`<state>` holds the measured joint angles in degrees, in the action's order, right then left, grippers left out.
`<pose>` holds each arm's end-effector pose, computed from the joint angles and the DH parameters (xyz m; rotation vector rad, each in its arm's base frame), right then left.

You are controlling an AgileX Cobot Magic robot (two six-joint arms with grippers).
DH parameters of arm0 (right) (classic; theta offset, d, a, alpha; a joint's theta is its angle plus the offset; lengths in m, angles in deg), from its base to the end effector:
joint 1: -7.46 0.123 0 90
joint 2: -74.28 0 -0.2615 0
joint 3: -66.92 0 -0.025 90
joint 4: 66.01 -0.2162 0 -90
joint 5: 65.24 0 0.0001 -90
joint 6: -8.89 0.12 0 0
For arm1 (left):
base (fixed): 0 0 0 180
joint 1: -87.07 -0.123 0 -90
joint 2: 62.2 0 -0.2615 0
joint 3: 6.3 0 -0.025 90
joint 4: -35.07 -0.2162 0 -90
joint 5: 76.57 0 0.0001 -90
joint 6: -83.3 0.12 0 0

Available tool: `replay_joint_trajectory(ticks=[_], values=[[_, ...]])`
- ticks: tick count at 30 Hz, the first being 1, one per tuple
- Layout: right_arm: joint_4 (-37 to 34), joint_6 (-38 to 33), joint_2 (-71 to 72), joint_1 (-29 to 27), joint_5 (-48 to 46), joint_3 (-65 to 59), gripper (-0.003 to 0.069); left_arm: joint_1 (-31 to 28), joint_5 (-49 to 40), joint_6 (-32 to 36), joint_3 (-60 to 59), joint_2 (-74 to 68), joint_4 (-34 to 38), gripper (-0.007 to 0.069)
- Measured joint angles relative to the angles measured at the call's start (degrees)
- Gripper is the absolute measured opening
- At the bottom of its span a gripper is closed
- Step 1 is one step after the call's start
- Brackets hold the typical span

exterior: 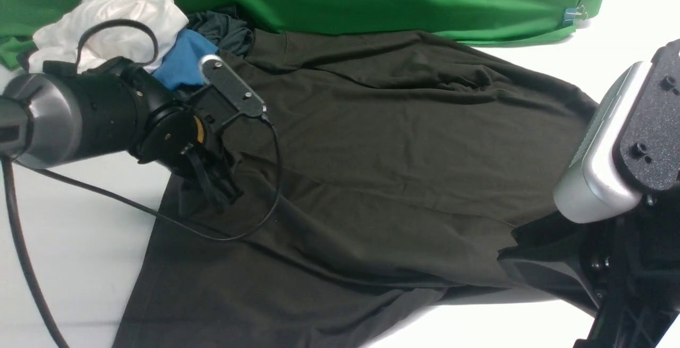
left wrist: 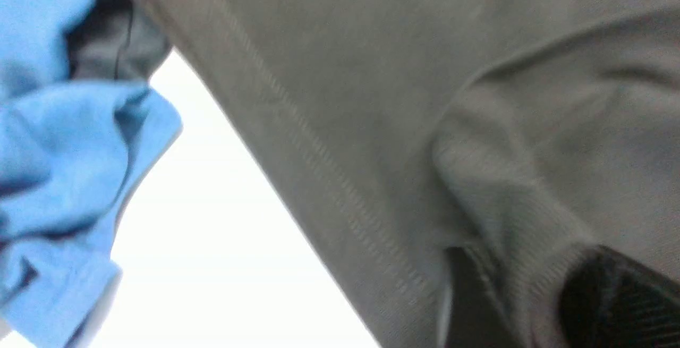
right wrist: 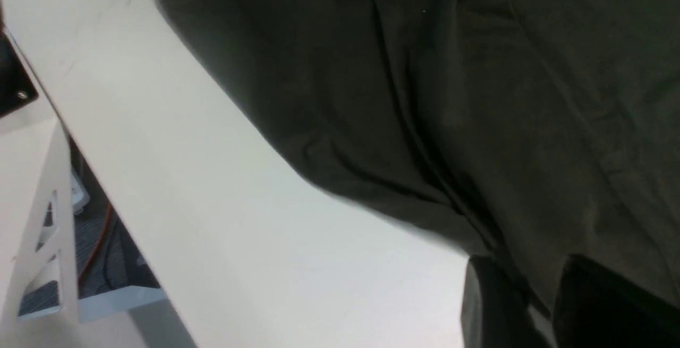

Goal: Fold a long-sleeved shirt on a white desktop.
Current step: 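Fold the left side of the black T-shirt inward over its body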

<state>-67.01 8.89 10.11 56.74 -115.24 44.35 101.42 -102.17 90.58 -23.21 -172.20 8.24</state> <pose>0.1179 0.1395 0.3082 -1.0063 2.2112 0.4213 0.3313 -0.0606 0.1569 0.9677 2.4482 0.3628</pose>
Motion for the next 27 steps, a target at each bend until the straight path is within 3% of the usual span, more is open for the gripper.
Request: replay_joint_trajectory(ticks=[2,6,10,16,20,21,22,24,25,26,27], values=[[-0.2,0.0,0.0,0.0,0.0,0.0,0.02,-2.0,0.1,0.0,0.0,-0.4,-0.3,0.0375],[-0.3,0.4,0.0,0.0,0.0,0.0,0.02,-4.4,1.1,-0.1,0.0,-0.5,-0.8,0.0464],[0.7,2.7,-0.1,0.0,0.0,0.0,0.0204,-5.1,0.2,-0.1,0.0,-0.5,-2.2,0.0495],[6.2,5.9,-2.7,-0.5,0.0,0.0,0.0223,-5.2,-0.7,-1.8,0.0,2.3,-3.1,0.048],[7.5,6.3,-6.7,-5.9,0.2,0.8,0.0235,-5.2,-2.1,-3.2,0.0,6.8,-0.9,0.04],[7.6,5.8,-9.4,-10.1,0.7,2.1,0.0236,-5.2,-3.3,-3.6,0.0,9.6,2.7,0.0327],[7.4,5.7,-9.7,-10.5,0.8,2.3,0.0236,-5.2,-3.5,-3.6,0.0,9.9,3.9,0.0317],[4.1,1.6,-14.2,-16.8,2.1,6.0,0.0237,-5.2,-5.5,-0.8,0.0,14.5,14.4,0.0163],[3.2,1.0,-15.0,-17.7,2.2,6.7,0.0237,-5.2,-5.6,-0.3,0.0,14.9,14.4,0.015],[-0.9,-3.8,-17.9,-20.5,2.1,9.7,0.0237,-5.2,-6.9,3.9,0.0,17.5,21.2,0.0078],[-3.3,-6.3,-19.7,-22.0,1.9,11.5,0.0237,-5.2,-7.8,6.3,0.0,19.0,26.0,0.0052]])
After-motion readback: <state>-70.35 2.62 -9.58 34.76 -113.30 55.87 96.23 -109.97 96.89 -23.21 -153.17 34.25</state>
